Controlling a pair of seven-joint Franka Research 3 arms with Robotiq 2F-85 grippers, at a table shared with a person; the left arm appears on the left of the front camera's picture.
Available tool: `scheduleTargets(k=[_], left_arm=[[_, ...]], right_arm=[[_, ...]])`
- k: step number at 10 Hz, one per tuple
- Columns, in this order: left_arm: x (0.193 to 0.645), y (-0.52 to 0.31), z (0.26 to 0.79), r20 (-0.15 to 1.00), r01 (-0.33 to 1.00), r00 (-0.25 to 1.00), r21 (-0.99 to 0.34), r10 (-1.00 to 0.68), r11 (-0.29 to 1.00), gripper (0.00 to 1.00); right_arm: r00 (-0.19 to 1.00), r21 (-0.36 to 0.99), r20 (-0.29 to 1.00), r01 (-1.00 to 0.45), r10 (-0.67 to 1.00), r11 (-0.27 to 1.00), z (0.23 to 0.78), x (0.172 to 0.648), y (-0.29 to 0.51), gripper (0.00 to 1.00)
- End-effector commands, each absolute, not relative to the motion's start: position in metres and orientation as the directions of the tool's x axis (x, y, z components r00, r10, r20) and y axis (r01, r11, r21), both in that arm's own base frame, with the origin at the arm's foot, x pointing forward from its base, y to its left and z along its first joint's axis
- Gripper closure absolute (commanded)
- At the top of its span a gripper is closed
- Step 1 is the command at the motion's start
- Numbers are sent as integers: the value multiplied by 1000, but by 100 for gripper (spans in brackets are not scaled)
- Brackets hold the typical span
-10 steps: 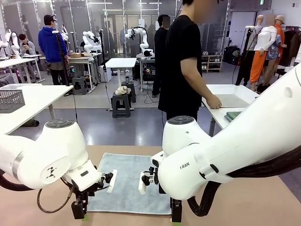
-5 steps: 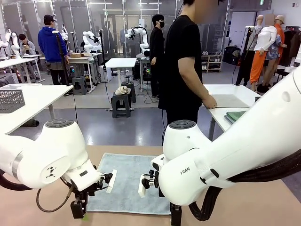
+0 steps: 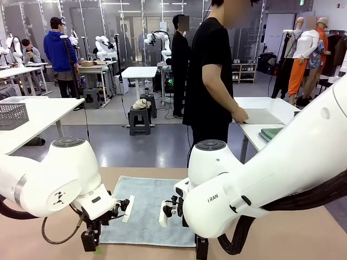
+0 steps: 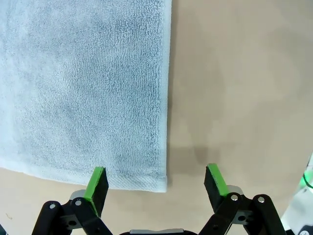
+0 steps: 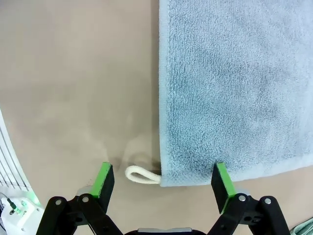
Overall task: Fold the towels and place them in the basket.
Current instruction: When a person lays out a Towel with hook on the table, fold it in half twice.
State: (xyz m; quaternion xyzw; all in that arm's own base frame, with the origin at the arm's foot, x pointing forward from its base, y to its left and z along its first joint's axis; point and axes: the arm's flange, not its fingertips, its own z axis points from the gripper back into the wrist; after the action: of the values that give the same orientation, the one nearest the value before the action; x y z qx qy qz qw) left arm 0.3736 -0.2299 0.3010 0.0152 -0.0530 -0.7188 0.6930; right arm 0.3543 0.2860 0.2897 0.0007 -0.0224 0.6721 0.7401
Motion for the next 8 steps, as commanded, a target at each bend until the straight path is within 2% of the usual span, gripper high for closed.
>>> scheduleTargets(k=[1,8], left_arm=[[384,-229,294,41,991,-70,116,-997,-65,0],[386,-229,288,42,992,-71,107,-997,-66,0]], right_arm=[[87,-34,61,-995,994,90,287,355,283,0],[92,-35,66,-995,994,95,287,355,282,0]])
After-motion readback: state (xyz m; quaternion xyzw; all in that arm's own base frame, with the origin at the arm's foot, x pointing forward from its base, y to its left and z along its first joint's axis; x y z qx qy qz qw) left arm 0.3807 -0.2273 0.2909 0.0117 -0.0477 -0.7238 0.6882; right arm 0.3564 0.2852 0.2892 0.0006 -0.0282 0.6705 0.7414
